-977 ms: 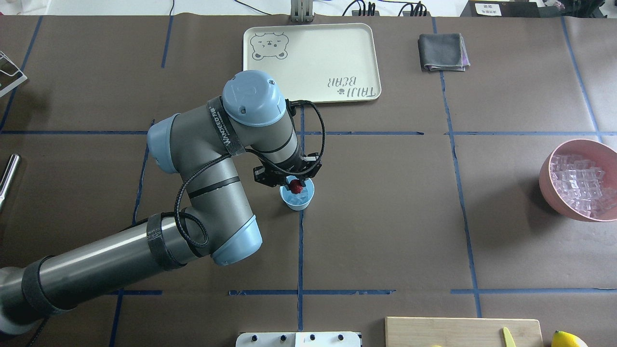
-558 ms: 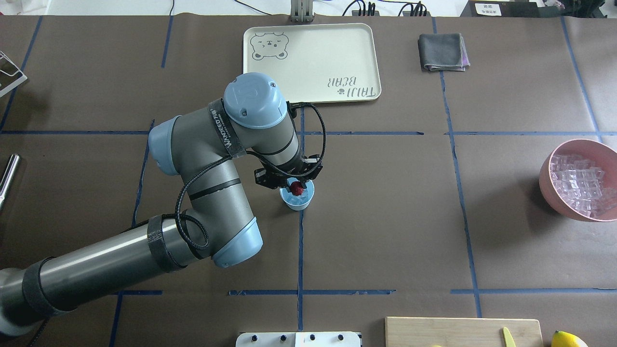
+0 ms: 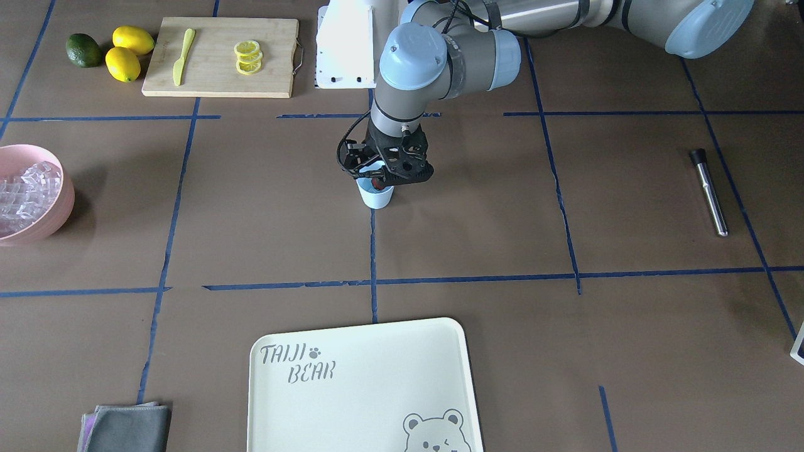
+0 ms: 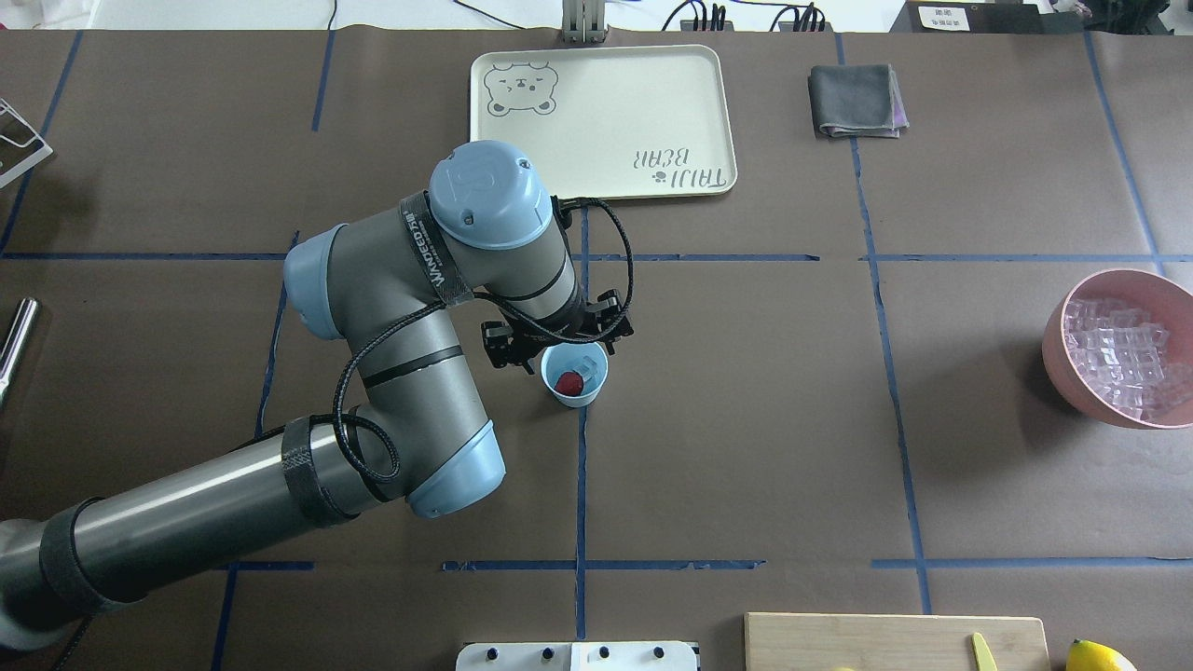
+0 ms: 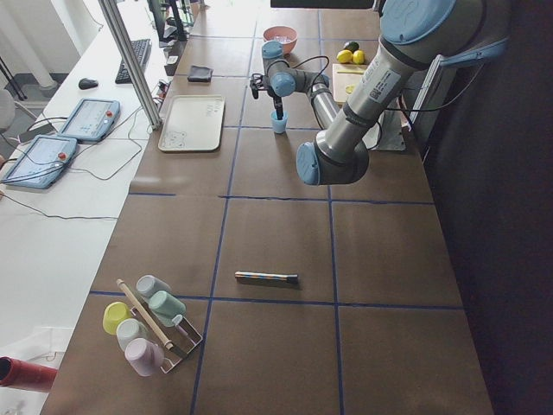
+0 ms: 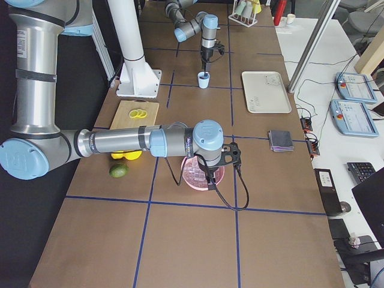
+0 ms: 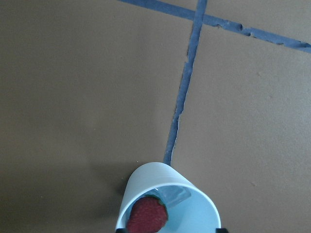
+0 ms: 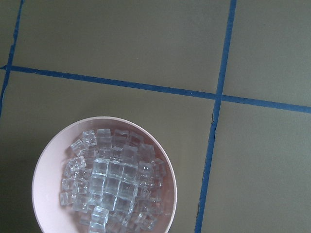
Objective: Mash ice and strawberries in cup
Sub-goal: 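Lower the left gripper and open it to drop the strawberry in, then withdraw the left gripper away from the cup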
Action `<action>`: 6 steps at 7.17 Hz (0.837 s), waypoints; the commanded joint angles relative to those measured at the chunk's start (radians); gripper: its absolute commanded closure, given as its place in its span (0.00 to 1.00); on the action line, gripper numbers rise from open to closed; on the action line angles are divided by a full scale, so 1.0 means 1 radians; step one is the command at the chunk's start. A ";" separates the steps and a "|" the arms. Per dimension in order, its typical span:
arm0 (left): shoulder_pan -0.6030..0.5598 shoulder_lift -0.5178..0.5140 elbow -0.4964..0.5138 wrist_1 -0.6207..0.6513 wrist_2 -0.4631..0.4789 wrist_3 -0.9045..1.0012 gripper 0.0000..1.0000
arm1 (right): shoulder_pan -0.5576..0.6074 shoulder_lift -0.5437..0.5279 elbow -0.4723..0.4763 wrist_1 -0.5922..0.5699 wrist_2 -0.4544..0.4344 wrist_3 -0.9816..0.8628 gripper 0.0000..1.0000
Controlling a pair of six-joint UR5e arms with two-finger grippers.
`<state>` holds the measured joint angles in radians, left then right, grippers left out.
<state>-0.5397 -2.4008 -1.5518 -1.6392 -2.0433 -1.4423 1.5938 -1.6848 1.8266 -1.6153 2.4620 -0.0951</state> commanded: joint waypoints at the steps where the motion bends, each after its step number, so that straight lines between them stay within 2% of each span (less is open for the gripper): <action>1: -0.008 0.002 -0.023 0.005 0.000 -0.003 0.00 | 0.000 -0.001 -0.003 0.000 0.000 -0.003 0.00; 2: -0.060 0.002 -0.049 0.056 -0.047 0.005 0.00 | 0.000 0.004 -0.003 -0.002 -0.002 -0.008 0.00; 3: -0.125 0.011 -0.077 0.096 -0.143 0.032 0.00 | 0.000 0.008 -0.016 0.000 0.002 -0.015 0.00; 5: -0.210 0.153 -0.160 0.098 -0.178 0.177 0.00 | 0.002 -0.001 -0.061 0.003 -0.009 -0.083 0.00; 6: -0.250 0.217 -0.195 0.098 -0.181 0.239 0.00 | 0.003 -0.001 -0.128 0.071 -0.011 -0.089 0.00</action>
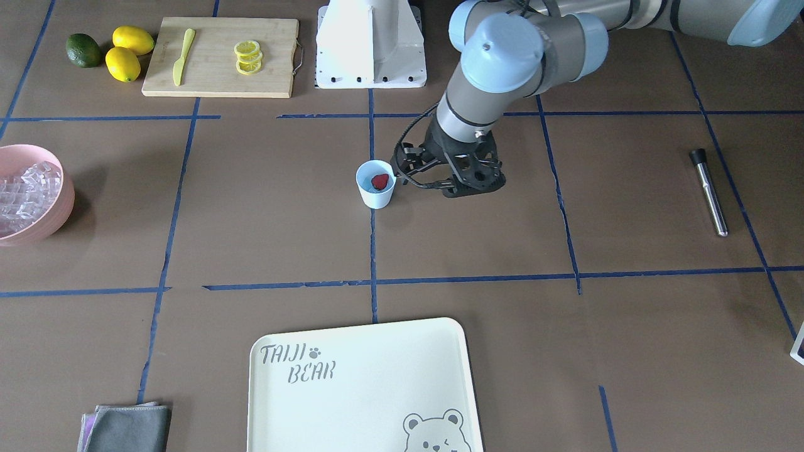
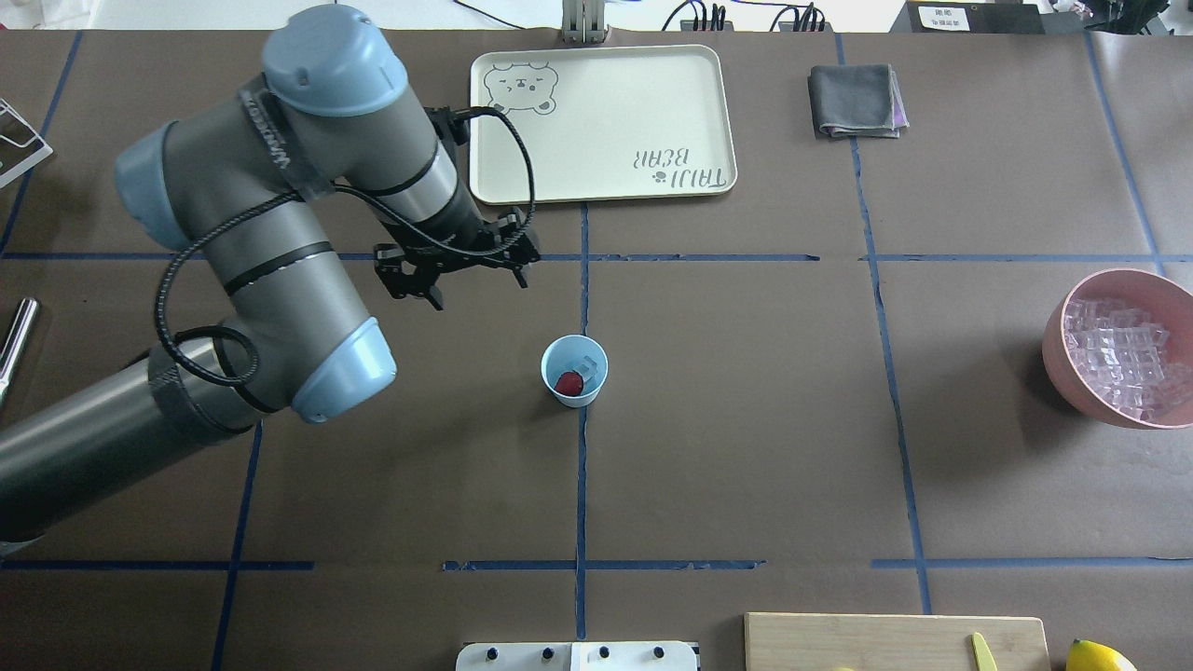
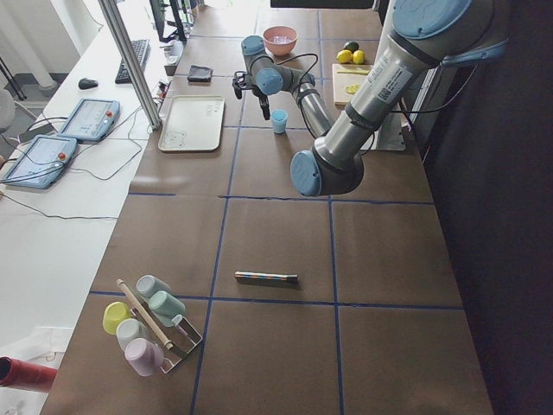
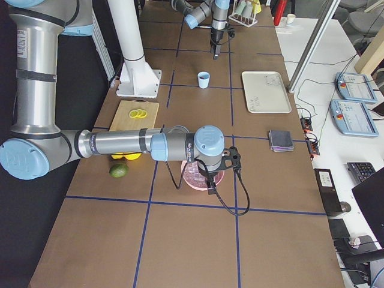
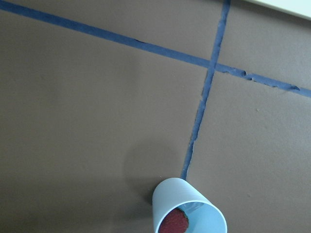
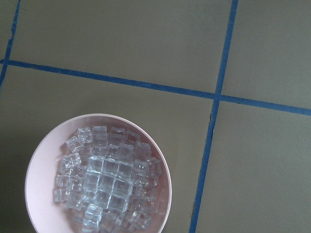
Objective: Mash ice and strawberries in cup
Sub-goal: 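Withdraw the left gripper away from the cup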
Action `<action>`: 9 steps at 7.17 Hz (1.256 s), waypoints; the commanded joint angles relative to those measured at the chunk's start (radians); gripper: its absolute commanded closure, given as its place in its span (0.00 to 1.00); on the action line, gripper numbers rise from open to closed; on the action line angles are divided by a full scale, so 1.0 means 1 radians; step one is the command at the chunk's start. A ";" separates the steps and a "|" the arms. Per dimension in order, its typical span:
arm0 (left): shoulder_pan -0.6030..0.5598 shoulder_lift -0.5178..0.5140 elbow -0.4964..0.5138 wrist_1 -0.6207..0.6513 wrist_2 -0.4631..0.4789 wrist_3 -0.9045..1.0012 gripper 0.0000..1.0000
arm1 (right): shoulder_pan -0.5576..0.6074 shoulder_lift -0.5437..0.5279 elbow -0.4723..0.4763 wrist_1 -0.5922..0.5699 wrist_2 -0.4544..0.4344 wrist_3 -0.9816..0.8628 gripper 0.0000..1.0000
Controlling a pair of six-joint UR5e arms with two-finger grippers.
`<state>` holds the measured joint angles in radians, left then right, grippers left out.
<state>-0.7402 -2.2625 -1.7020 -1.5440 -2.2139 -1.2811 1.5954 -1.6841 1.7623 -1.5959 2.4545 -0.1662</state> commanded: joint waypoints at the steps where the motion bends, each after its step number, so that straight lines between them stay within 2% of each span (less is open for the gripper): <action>1: -0.095 0.131 -0.080 0.002 -0.029 0.112 0.00 | 0.004 0.000 -0.137 0.157 -0.002 -0.006 0.00; 2: -0.152 0.196 -0.108 0.002 -0.033 0.135 0.00 | 0.009 0.006 -0.142 0.166 -0.002 -0.003 0.00; 3: -0.209 0.268 -0.135 0.037 -0.044 0.317 0.00 | 0.012 0.007 -0.141 0.168 -0.002 0.019 0.00; 4: -0.293 0.312 -0.151 0.153 -0.046 0.512 0.00 | 0.015 0.007 -0.136 0.166 -0.002 0.033 0.00; 5: -0.367 0.381 -0.154 0.213 -0.043 0.681 0.00 | 0.017 0.007 -0.133 0.165 -0.002 0.059 0.00; 6: -0.445 0.496 -0.148 0.185 -0.046 0.868 0.00 | 0.017 0.007 -0.132 0.168 0.001 0.094 0.00; 7: -0.511 0.577 -0.131 0.145 -0.049 0.978 0.00 | 0.017 0.009 -0.133 0.174 0.001 0.094 0.00; 9: -0.518 0.679 -0.044 -0.081 -0.050 0.959 0.00 | 0.017 0.009 -0.127 0.175 0.001 0.099 0.00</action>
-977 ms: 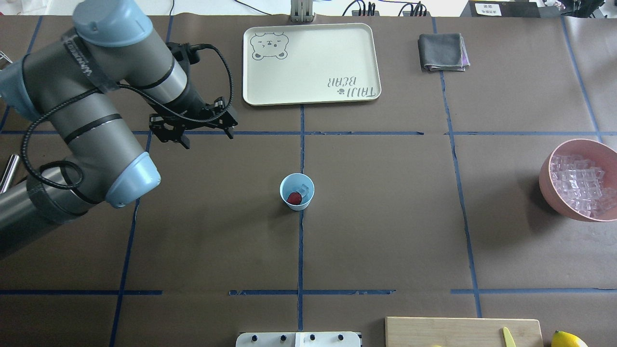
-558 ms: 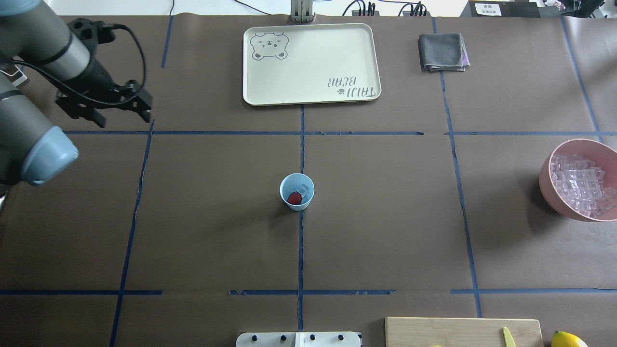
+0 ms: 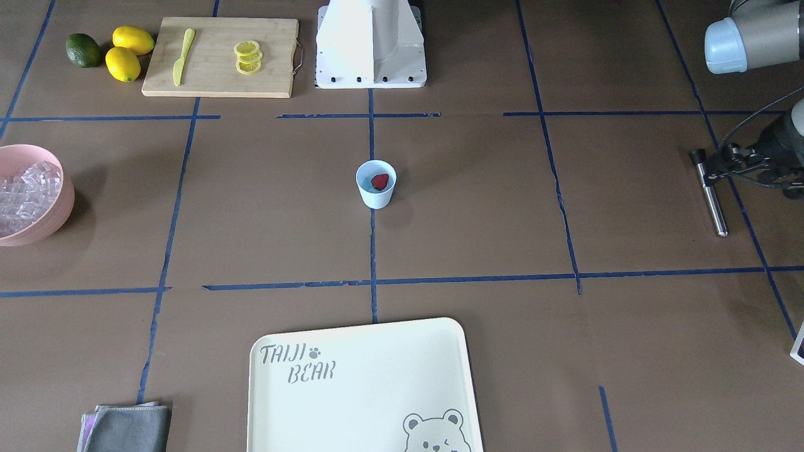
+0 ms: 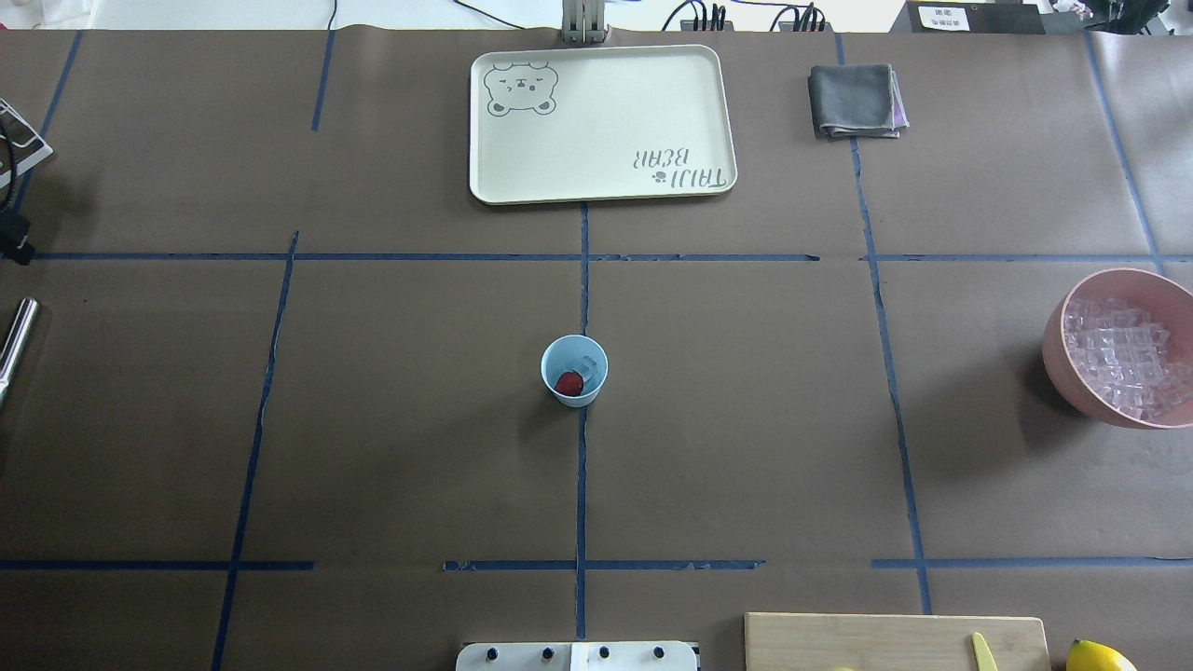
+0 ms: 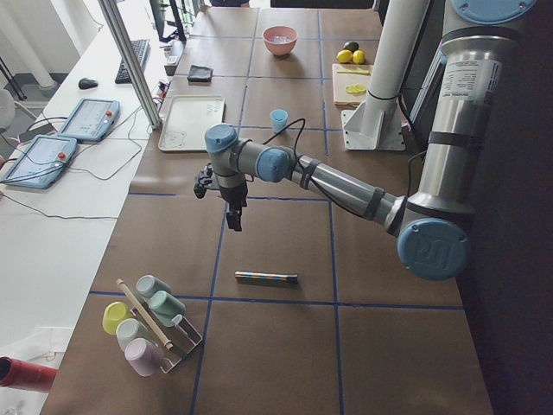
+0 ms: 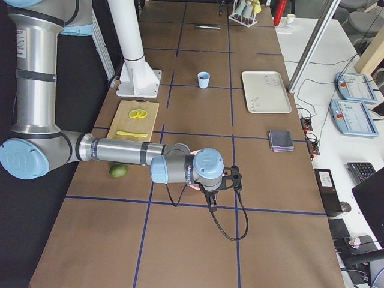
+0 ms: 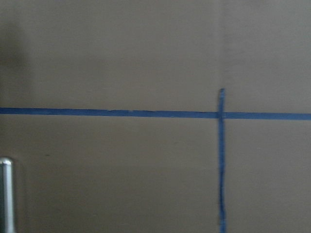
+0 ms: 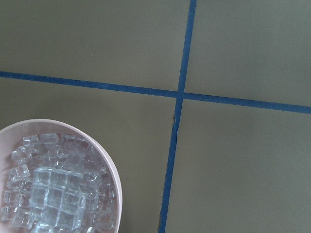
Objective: Mash ice and strawberries in cup
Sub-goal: 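Withdraw the left gripper away from the cup, then lower the left gripper onto the metal pestle and grasp it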
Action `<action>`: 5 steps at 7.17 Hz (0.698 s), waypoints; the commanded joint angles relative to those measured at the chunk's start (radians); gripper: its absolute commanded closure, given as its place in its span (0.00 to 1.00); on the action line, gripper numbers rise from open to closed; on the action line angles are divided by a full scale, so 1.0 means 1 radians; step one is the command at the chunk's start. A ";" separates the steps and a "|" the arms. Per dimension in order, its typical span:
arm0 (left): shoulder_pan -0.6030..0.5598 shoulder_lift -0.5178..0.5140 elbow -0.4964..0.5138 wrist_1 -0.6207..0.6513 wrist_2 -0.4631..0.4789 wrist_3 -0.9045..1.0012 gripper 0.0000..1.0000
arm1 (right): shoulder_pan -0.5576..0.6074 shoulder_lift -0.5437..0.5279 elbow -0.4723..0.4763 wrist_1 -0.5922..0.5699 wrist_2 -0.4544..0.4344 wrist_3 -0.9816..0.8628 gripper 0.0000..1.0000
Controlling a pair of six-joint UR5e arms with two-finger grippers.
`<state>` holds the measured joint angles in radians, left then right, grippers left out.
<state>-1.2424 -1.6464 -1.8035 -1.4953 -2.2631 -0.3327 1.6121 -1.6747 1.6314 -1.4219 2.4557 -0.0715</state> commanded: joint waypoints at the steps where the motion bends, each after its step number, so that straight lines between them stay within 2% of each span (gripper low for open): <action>1: -0.012 0.089 0.125 -0.267 -0.001 -0.102 0.00 | 0.000 0.001 0.005 0.001 -0.001 0.003 0.00; 3: -0.003 0.122 0.304 -0.643 0.008 -0.356 0.00 | 0.000 0.009 0.004 0.001 -0.003 0.003 0.00; 4: 0.032 0.120 0.384 -0.777 0.010 -0.408 0.00 | 0.000 0.010 0.004 0.001 -0.003 0.001 0.00; 5: 0.065 0.120 0.400 -0.796 0.011 -0.414 0.00 | 0.000 0.015 0.004 0.000 -0.003 0.002 0.00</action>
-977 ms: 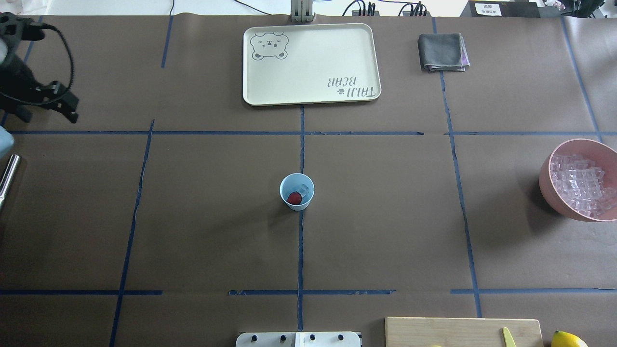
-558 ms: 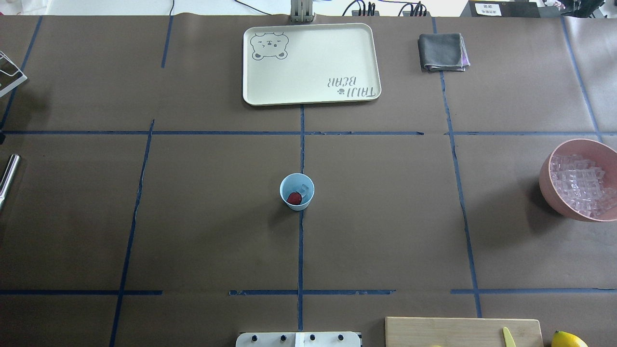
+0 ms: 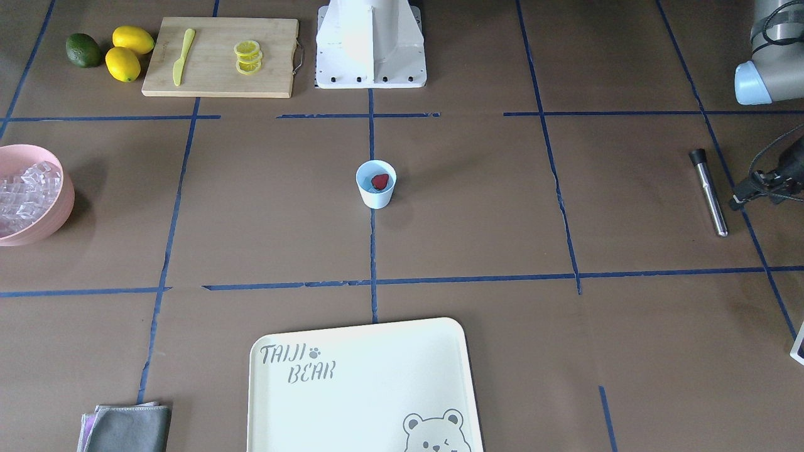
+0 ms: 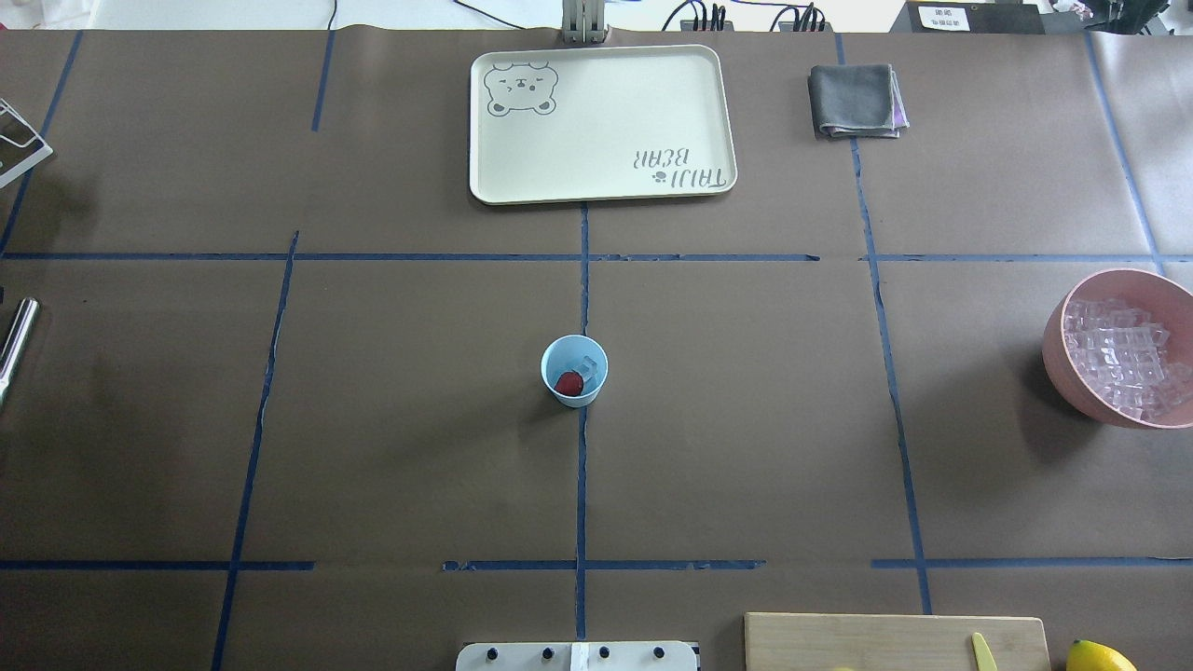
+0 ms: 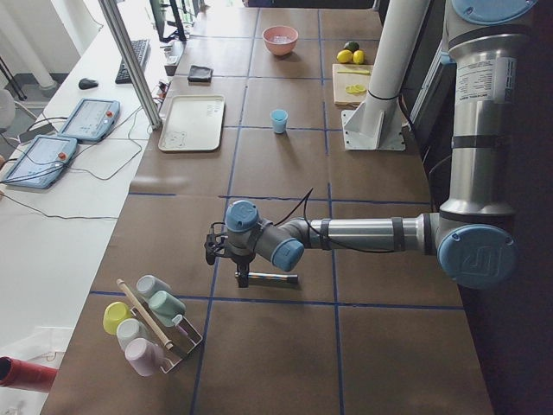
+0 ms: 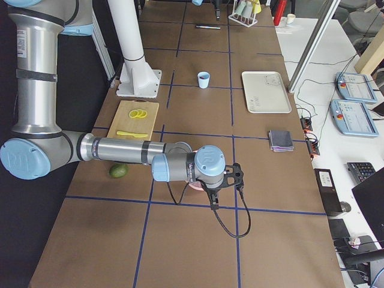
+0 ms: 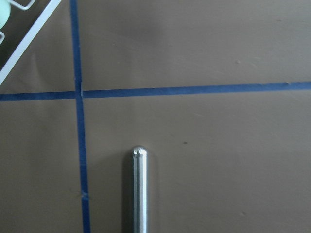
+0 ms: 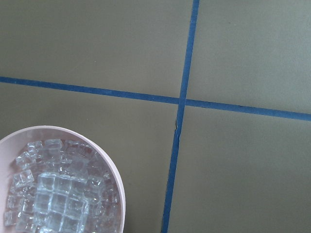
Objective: Mash ice and strawberries in cup
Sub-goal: 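Lower the left gripper onto the metal pestle and grasp it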
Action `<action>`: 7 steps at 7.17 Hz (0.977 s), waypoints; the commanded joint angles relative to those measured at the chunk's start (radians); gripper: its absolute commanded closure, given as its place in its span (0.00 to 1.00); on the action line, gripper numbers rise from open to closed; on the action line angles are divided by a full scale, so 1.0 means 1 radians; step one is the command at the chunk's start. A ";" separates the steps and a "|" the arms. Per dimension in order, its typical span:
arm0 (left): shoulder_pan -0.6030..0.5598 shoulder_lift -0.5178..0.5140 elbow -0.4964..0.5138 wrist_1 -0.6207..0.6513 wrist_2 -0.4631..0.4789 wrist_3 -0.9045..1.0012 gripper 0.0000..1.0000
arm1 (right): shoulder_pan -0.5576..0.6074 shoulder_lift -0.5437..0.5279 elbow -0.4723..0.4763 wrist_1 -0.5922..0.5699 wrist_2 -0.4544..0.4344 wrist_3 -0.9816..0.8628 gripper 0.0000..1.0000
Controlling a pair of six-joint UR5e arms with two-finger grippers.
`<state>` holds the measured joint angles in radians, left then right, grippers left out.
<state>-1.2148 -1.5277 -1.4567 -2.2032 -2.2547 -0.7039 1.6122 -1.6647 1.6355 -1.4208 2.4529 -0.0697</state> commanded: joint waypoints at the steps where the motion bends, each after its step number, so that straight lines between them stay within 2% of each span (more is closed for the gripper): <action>1: 0.081 0.001 0.056 -0.089 0.006 -0.045 0.00 | 0.000 0.005 -0.002 -0.001 0.000 0.001 0.00; 3: 0.132 0.003 0.059 -0.090 0.062 -0.039 0.00 | 0.000 0.006 -0.002 -0.001 0.000 0.001 0.00; 5: 0.132 0.011 0.064 -0.092 0.064 -0.035 0.00 | 0.000 0.006 -0.002 -0.001 0.000 0.004 0.00; 7: 0.132 0.012 0.065 -0.093 0.063 -0.037 0.07 | 0.000 0.006 -0.002 -0.001 0.000 0.004 0.00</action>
<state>-1.0836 -1.5176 -1.3929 -2.2957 -2.1920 -0.7397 1.6122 -1.6583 1.6337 -1.4220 2.4528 -0.0661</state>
